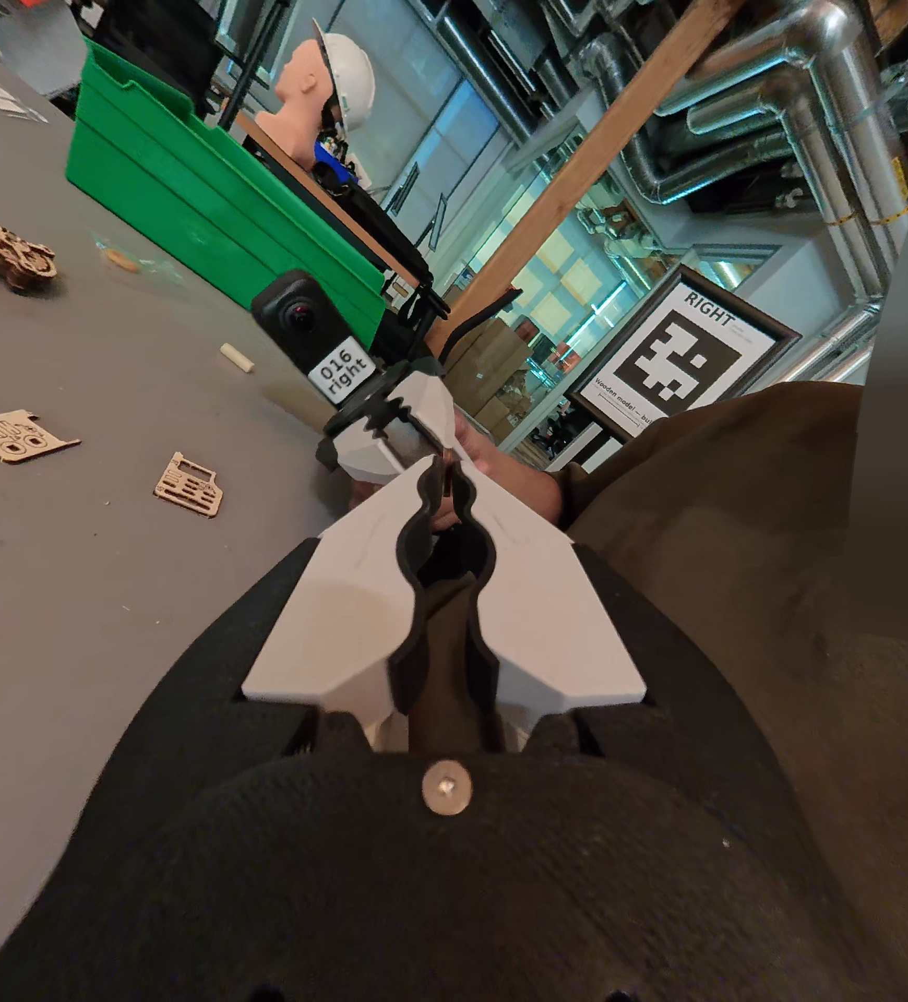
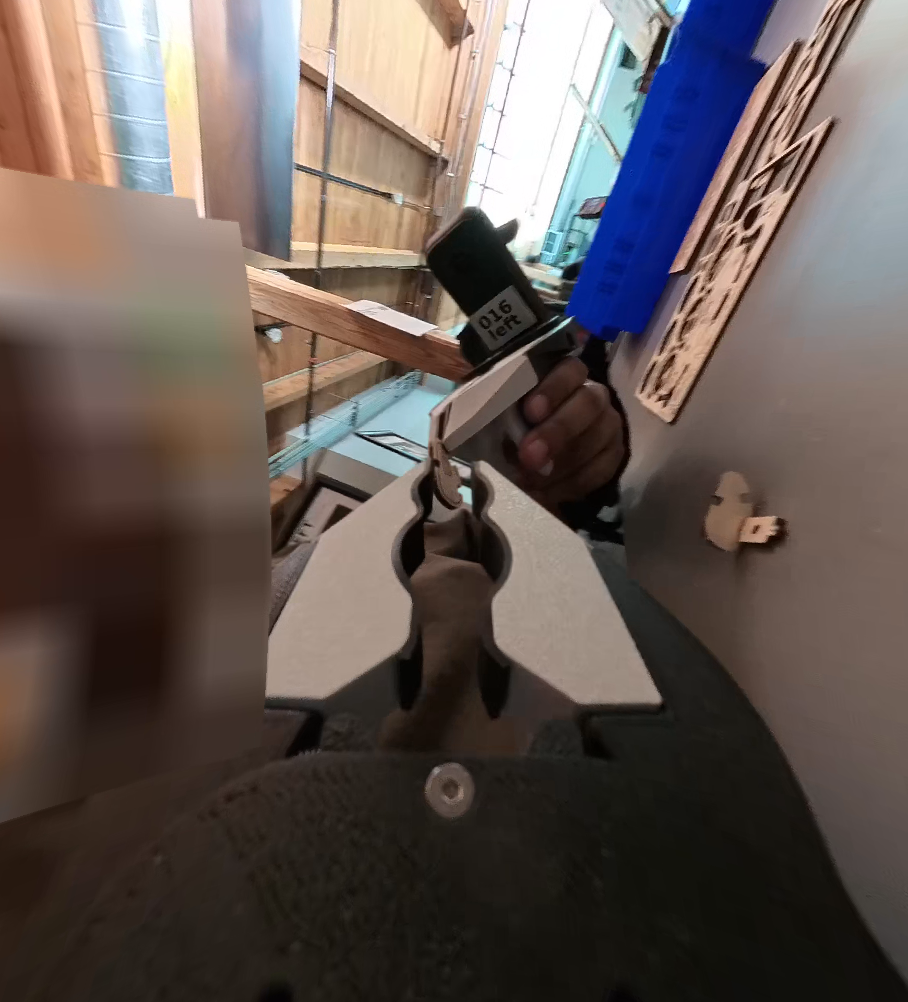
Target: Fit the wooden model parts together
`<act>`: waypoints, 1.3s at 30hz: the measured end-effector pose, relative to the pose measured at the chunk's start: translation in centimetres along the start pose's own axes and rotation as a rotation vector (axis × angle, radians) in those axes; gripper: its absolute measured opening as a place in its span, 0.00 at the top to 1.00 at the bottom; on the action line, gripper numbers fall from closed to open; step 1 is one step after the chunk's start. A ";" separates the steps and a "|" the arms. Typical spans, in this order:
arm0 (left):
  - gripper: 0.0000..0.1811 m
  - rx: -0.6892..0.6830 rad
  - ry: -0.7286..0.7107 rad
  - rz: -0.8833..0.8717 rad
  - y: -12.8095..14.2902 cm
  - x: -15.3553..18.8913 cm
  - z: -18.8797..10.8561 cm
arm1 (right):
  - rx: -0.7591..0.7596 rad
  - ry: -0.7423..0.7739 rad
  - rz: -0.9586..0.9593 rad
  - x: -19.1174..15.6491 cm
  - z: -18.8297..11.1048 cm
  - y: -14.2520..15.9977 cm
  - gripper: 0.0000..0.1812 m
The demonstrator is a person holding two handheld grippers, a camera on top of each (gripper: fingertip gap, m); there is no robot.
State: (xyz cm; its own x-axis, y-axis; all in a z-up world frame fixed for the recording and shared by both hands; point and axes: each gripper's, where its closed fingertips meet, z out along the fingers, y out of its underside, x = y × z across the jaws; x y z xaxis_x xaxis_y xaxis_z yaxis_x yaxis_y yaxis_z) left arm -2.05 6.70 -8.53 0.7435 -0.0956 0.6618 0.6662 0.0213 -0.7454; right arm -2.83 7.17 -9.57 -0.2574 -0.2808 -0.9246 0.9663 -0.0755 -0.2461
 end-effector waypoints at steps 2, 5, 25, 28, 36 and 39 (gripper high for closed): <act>1.00 -0.013 -0.016 -0.013 0.2 -0.4 0.0 | -0.002 0.066 -0.093 0.2 -0.4 -0.3 0.92; 1.00 -0.035 -0.036 -0.057 0.7 -1.0 0.1 | -0.066 0.203 -0.291 0.7 -0.9 -0.2 0.92; 1.00 -0.105 -0.072 -0.175 2.1 -2.4 0.2 | -0.284 0.412 -0.566 2.7 -0.6 1.7 1.00; 1.00 -0.084 -0.068 -0.187 1.8 -2.4 0.3 | -0.283 0.412 -0.574 2.6 -0.4 1.7 1.00; 0.89 -0.051 -0.179 -0.176 1.1 -3.9 -0.6 | -0.323 0.564 -0.639 3.7 -0.8 0.5 1.00; 0.85 -0.117 -0.339 -0.075 1.1 -5.6 -2.0 | -0.399 0.727 -0.667 5.1 -1.6 -0.2 1.00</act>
State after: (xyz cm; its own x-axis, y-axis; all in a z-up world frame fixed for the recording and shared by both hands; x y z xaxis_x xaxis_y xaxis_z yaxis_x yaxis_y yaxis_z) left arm -5.56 5.22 -13.25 0.6826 0.2431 0.6891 0.7232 -0.0894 -0.6848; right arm -4.30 7.27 -14.74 -0.8000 0.3510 -0.4867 0.5944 0.3527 -0.7227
